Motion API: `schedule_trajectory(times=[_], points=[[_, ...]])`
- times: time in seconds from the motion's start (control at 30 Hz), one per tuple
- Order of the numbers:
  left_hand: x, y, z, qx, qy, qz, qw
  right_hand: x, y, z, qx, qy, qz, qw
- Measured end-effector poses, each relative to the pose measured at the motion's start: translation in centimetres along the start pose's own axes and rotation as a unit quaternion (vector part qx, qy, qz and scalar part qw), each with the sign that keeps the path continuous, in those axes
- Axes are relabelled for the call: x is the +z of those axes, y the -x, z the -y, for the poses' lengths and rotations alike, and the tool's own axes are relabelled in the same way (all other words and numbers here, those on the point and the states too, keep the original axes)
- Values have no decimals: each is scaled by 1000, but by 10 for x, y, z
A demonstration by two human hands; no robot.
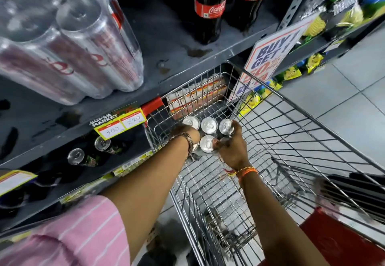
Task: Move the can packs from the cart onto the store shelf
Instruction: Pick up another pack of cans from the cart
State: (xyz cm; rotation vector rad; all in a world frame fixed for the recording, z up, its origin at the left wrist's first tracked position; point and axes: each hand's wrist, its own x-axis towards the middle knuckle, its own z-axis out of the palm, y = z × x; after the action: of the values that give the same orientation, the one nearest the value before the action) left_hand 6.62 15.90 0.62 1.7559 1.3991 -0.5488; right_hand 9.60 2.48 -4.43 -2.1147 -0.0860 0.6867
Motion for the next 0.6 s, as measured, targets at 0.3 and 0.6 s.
schedule_trajectory(times=[0.3,0.6], points=[[-60,91,-8,140,-54,-62,987,-73,72,70,-40,-23,-71,996],[-174,209,37,252,-83,-169,949,-94,169,184,-143,-2,-43,989]])
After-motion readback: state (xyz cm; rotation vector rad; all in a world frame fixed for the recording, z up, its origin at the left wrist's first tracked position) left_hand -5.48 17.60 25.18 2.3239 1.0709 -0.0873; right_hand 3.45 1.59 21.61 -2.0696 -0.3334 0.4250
